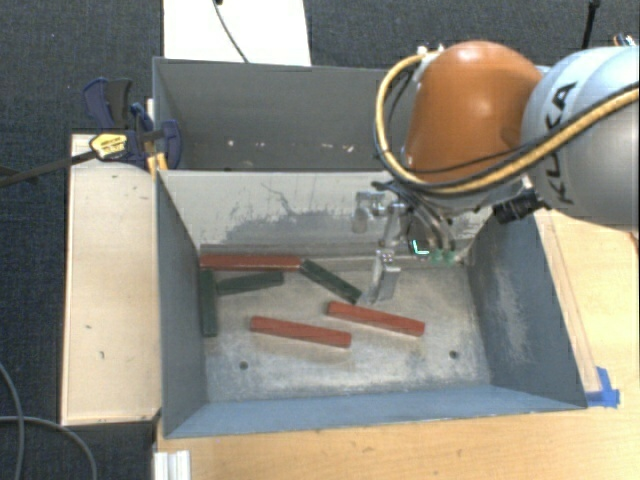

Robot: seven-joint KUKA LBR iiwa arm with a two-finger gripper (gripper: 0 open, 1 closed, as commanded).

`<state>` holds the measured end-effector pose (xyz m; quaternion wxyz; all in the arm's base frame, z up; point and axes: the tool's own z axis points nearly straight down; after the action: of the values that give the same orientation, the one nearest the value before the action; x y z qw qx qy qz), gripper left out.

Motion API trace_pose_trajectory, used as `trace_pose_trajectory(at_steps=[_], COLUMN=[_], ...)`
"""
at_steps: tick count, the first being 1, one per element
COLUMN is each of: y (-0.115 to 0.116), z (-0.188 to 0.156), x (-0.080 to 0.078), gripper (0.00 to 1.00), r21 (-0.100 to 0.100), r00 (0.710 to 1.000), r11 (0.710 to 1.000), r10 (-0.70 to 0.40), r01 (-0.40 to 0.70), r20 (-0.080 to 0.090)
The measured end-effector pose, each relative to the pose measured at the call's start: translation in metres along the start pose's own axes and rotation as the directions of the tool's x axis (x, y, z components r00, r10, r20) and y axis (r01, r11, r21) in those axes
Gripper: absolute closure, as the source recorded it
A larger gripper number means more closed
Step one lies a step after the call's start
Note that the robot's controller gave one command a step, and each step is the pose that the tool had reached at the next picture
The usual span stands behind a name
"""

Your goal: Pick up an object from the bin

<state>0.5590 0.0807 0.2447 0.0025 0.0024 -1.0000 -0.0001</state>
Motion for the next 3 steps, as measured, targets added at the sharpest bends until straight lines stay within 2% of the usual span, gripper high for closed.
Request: trace_pose_trajectory(at_steps=[1, 2, 3], y=[-0.0031, -0.0028, -0.0028], z=[0.1503, 0.1461, 0.1461], x=[0.0639, 0.0607, 0.0607], gripper=[0.00, 1.00, 0.00], r21=[0.000, -0.001, -0.001], r00=[0.997, 0.997, 0.997], r11=[0.997, 0.997, 0.998], r10=[-0.078, -0.073, -0.070], r01=[0.078, 0.073, 0.070], r20=[-0.003, 0.007, 0.007])
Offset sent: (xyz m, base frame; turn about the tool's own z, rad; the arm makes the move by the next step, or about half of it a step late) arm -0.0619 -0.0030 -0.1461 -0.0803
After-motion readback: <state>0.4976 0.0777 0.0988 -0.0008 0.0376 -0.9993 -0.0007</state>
